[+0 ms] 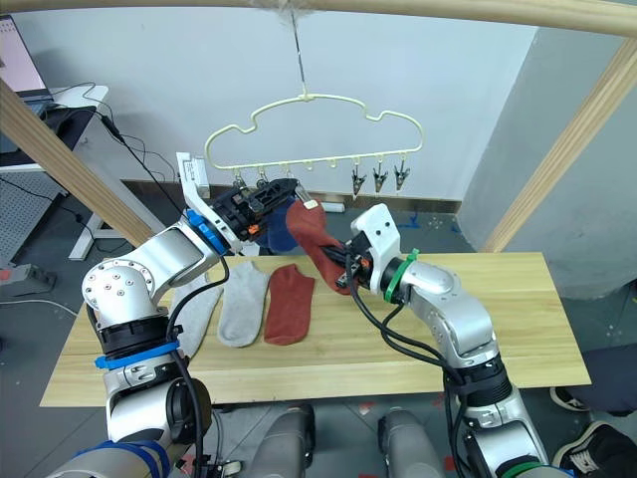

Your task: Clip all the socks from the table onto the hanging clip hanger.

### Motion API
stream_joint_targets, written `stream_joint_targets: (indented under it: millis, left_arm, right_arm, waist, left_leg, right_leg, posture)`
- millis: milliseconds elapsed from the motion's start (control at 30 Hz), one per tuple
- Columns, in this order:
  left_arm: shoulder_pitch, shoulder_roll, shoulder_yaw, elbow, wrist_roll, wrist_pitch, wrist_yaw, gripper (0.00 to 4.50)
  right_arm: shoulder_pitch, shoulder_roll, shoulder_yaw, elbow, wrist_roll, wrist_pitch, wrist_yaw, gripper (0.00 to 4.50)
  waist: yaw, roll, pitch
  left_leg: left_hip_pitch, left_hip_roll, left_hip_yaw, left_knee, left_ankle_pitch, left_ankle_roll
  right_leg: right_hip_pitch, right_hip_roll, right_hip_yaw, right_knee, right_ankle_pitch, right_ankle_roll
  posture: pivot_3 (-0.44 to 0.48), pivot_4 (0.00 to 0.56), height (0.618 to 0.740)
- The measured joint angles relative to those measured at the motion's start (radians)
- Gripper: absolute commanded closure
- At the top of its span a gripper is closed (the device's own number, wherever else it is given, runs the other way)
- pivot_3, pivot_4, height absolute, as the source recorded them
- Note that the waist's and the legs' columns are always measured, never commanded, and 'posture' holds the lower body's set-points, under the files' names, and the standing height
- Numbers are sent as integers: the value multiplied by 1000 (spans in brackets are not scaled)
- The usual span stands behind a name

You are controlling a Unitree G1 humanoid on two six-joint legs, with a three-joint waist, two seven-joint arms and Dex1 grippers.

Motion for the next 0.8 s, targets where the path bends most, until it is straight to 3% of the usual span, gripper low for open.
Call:
stream_joint_targets:
  millis: [100,167,600,633,800]
  left_arm:
    - [3,2,-7,-10,-2,-7,0,4466]
    - [5,10,-12,-23,-2,-12,-4,3744]
    - [42,52,-17,-64,-26,-29,-23,239]
    - [51,69,-18,-73,-30,-25,-23,6]
    - [104,149,-50,-134,-31,0,-50,0]
  right_arm:
    - [-12,7,1,27,-1,-7,-3,4464]
    - [-18,12,1,35,-1,-10,-5,4500]
    - [-36,34,16,68,-8,-33,-9,4500]
    - [-36,38,20,67,-7,-31,-8,4226]
    - [-32,38,46,62,-1,-15,-2,2760]
  waist:
    - [0,0,0]
    - [0,0,0]
    - [0,0,0]
    - [0,0,0]
    - [1,0,0]
  left_leg:
    - [0,0,0,0,0,0]
    - [0,0,0,0,0,0]
    - [0,1,0,-1,0,0]
    - [0,1,0,-1,0,0]
    - [0,1,0,-2,0,0]
  right_leg:
    - [0,0,0,0,0,0]
    - [0,0,0,0,0,0]
    - [0,0,0,-1,0,0]
    - [-1,0,0,-1,0,0]
    - [-1,0,0,-1,0,0]
  posture:
    - [54,236,740]
    - [54,236,740]
    - [62,233,740]
    - [62,233,740]
    - [69,227,740]
